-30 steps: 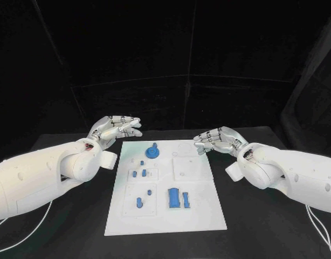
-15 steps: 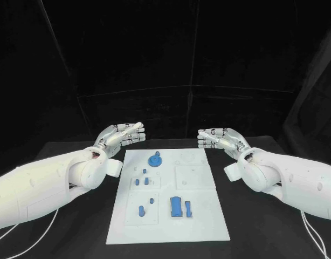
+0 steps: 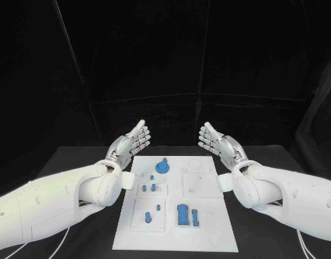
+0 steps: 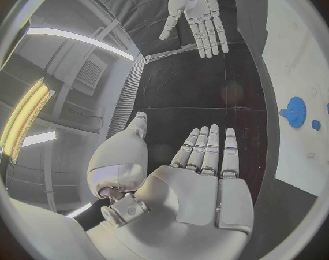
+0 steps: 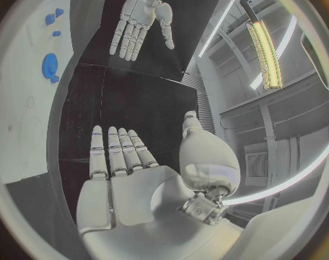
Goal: Assemble the parts on the task board
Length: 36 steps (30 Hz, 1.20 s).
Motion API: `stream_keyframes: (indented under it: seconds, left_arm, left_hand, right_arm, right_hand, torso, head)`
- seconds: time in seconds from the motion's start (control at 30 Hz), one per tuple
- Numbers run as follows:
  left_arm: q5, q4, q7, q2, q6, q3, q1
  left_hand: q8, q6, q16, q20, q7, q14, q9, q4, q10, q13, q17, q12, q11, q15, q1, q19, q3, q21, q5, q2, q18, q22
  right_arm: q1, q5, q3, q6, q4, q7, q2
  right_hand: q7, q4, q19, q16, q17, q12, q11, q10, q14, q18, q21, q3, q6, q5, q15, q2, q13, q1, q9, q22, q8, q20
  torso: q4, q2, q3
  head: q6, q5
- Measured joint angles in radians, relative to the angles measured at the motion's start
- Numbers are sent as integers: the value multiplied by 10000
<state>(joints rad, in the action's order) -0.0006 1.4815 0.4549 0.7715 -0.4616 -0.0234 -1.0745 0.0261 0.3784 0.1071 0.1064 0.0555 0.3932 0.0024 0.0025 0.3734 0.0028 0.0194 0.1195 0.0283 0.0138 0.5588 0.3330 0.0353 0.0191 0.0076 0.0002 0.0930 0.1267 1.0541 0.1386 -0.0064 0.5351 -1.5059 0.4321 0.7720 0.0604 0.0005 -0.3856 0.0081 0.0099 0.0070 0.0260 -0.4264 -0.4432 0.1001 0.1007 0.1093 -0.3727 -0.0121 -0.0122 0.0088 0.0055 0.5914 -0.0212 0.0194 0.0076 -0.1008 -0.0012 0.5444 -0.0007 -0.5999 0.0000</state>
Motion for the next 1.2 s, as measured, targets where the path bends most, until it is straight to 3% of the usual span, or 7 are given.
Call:
stream_keyframes:
  seconds: [0.1, 0.33, 0.43, 0.9, 1.03, 1.1, 1.2]
  left_arm:
    - [3, 373, 92, 36, -820, 99, 113]
    - [14, 827, 266, 76, -2202, 211, 250]
    - [19, 859, 313, 79, -2512, 215, 260]
    - [35, 865, 388, 84, -2952, 219, 260]
    - [39, 865, 395, 84, -2990, 219, 261]
    - [41, 869, 398, 84, -3004, 219, 261]
    - [45, 868, 401, 84, -3018, 219, 261]
  left_hand:
    - [-65, -452, -117, -152, -201, -452, -2, -26, -428, -7, -74, -139, -111, -51, -640, -379, -104, -57, 0, -1, -389, -145]
    - [-183, -1315, -747, -782, -450, -1356, -11, -25, -1291, -16, -157, -751, -240, -112, -1934, -1134, -242, -108, -39, 1, -712, -674]
    - [-183, -1602, -880, -888, -490, -1655, -13, -25, -1579, -16, -160, -924, -247, -126, -2353, -1382, -242, -108, -39, 1, -716, -901]
    - [-222, -2516, -1004, -1062, -543, -2614, -12, -26, -2440, -14, -178, -1128, -284, -132, -3728, -2170, -296, -152, -39, -1, -714, -1222]
    - [-222, -2697, -1004, -1072, -556, -2787, -11, -26, -2654, -13, -178, -1128, -281, -139, -4003, -2342, -296, -152, -39, -17, -870, -1239]
    - [-222, -3369, -1004, -1072, -550, -3282, -11, -26, -3335, -12, -177, -1128, -283, -140, -4474, -3148, -295, -152, -39, -6, -870, -1252]
    - [-222, -3733, -1004, -1073, -558, -3869, -10, -26, -3683, -11, -177, -1128, -282, -136, -5466, -3285, -295, -152, -39, -3, -871, -1257]
  right_arm:
    - [-29, -400, 26, 695, -318, 192, 40]
    - [-57, -1001, 51, 1728, -608, 509, 73]
    - [-58, -1132, 52, 1917, -611, 583, 77]
    - [-59, -1359, 53, 2228, -614, 709, 78]
    - [-59, -1381, 54, 2254, -615, 721, 78]
    - [-59, -1387, 54, 2264, -616, 727, 78]
    - [-59, -1395, 54, 2276, -618, 735, 78]
  right_hand:
    - [-212, -4, 415, 0, -35, 0, -88, 476, 490, -157, -221, -106, 426, 0, 46, -33, -15, -652, 81, -73, 0, 234]
    - [-492, -4, 1298, -37, -75, 1, -208, 1453, 1517, -626, -764, -760, 1282, 58, 92, -72, -38, -2018, 171, -149, -38, 771]
    - [-533, 0, 1595, -37, -77, 1, -231, 1786, 1852, -781, -826, -854, 1571, 58, 106, -76, -40, -2467, 181, -166, -38, 866]
    - [-597, 17, 2517, -37, -87, -36, -249, 2809, 2930, -785, -944, -1011, 2451, 58, 130, -79, -38, -3907, 199, -180, -38, 976]
    - [-616, -5, 2694, -37, -86, -36, -245, 3018, 3153, -935, -944, -1034, 2614, 58, 120, -98, -40, -4198, 199, -179, -37, 1010]
    - [-600, -5, 2954, -37, -86, -36, -270, 3279, 3410, -935, -944, -1034, 2860, 58, 126, -93, -44, -4547, 198, -179, -37, 1006]
    - [-606, -5, 3771, -36, -86, -36, -265, 4123, 4298, -935, -943, -1034, 3649, 58, 126, -89, -46, -5482, 198, -179, -37, 1010]
  torso:
    - [7, 0, 3]
    - [12, -2, 6]
    - [12, -3, 7]
    - [13, -3, 8]
    - [13, -3, 7]
    - [13, -3, 7]
    - [13, -2, 7]
  head:
    - [1, 0]
    - [1, 1]
    - [1, 1]
    - [1, 1]
    - [1, 1]
    - [1, 1]
    - [1, 1]
